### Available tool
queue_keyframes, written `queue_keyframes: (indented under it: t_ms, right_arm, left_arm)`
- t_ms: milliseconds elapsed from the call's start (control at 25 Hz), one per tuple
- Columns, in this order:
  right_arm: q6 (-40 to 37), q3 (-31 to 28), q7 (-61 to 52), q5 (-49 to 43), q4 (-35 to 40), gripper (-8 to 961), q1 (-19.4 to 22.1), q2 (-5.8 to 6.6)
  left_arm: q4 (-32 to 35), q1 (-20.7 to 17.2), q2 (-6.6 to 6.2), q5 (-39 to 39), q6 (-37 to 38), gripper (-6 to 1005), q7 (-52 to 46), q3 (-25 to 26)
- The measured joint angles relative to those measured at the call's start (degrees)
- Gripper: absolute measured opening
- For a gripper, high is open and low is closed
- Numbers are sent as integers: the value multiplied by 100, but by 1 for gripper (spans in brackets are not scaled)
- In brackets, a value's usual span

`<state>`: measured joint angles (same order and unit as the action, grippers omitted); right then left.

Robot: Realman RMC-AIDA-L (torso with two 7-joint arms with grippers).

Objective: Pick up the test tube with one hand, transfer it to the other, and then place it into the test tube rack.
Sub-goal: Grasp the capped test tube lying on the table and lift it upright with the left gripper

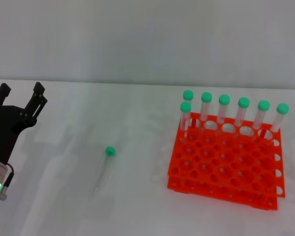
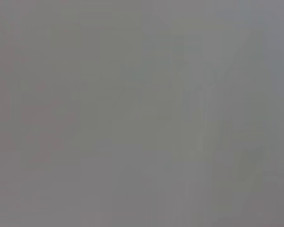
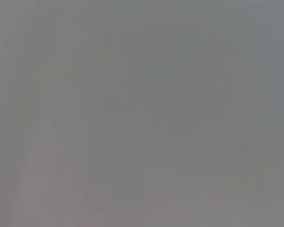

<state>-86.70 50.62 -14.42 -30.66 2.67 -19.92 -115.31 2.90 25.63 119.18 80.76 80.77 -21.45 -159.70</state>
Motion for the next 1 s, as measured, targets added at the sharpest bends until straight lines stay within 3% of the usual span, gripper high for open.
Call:
queue_keyframes:
  t_ms: [600, 720, 1000]
  right_arm:
    - [106, 0, 8, 9, 7, 860, -21, 0]
    - [165, -4, 14, 9, 10, 859, -23, 0]
    - [232, -9, 26, 8, 17, 855, -65, 0]
  left_arm:
    - [-30, 30, -21, -95, -92, 884, -75, 0]
    - [-262, 82, -42, -458, -98, 884, -528, 0]
    - [-1794, 546, -57, -1923, -131, 883, -2791, -14]
